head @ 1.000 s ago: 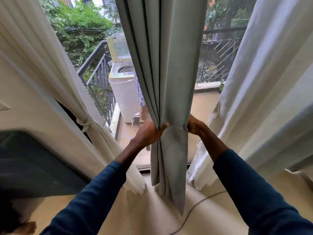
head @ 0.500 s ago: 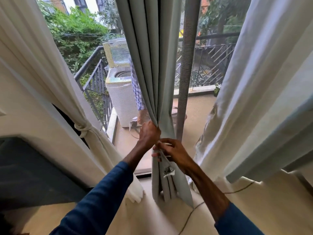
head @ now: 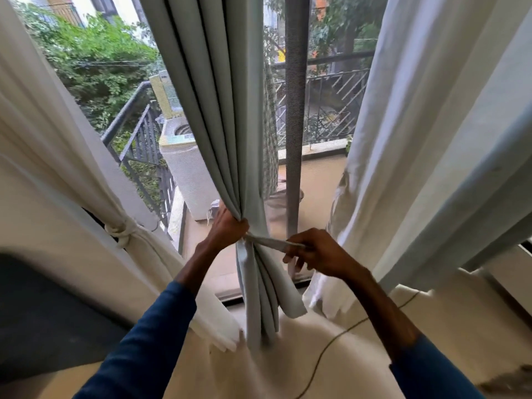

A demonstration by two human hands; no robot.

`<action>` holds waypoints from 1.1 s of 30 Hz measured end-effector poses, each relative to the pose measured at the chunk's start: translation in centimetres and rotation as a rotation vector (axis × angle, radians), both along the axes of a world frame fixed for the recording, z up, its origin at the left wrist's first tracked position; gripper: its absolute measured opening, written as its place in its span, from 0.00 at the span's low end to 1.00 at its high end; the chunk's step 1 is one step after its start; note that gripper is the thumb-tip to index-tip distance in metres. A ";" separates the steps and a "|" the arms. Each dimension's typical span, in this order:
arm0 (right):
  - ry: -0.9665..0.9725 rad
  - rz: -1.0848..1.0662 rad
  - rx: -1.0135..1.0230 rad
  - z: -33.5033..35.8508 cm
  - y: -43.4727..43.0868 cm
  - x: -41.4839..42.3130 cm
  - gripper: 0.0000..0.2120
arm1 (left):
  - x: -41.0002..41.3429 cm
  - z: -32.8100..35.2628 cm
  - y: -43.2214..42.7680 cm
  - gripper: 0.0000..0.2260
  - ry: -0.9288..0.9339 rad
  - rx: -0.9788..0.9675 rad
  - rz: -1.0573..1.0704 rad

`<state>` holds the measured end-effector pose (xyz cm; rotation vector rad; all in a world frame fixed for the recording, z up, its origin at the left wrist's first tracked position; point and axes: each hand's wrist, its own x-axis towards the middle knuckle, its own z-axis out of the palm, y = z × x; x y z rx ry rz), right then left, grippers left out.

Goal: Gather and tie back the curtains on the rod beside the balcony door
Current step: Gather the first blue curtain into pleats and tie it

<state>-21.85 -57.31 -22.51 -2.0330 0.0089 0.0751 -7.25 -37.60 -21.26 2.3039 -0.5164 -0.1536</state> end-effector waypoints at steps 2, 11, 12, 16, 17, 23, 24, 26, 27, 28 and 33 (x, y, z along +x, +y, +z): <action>0.014 -0.037 0.049 0.1 -2.0 0.0 0.06 | 0.4 -0.5 1.0 0.05 0.182 -0.169 0.011; -0.127 -0.374 0.489 -1.4 -4.1 2.0 0.08 | -0.4 -1.4 2.7 0.16 0.384 -0.233 -0.130; -0.107 -0.426 0.587 -1.8 -3.7 2.6 0.08 | -0.5 -1.2 2.7 0.14 0.408 -0.246 -0.133; 0.046 -0.537 1.080 -3.6 -1.0 4.4 0.06 | -1.0 -0.6 2.6 0.04 0.489 -0.319 -0.083; 0.067 -0.530 1.156 -4.0 -0.2 4.8 0.05 | -1.2 -0.4 2.5 0.03 0.508 -0.336 -0.050; 0.075 -0.554 0.974 -3.8 4.1 6.6 0.12 | -1.2 -0.7 2.3 0.06 0.631 -0.382 -0.017; 0.067 -0.576 0.919 -3.8 4.2 6.8 0.13 | -1.3 -0.8 2.4 0.06 0.636 -0.390 -0.033; 0.039 -0.618 0.846 -3.9 3.9 6.9 0.13 | -1.7 -0.8 2.6 0.07 0.630 -0.430 -0.068; 0.022 -0.637 0.825 -4.0 3.7 6.9 0.13 | -2.0 -0.6 2.7 0.10 0.620 -0.454 -0.114; 0.008 -0.651 0.808 -4.0 3.5 6.8 0.12 | -2.4 -0.3 2.6 0.13 0.602 -0.463 -0.172; -0.041 -0.742 0.799 -4.0 3.1 6.8 0.08 | -3.9 0.3 0.2 0.21 0.328 -0.501 -0.122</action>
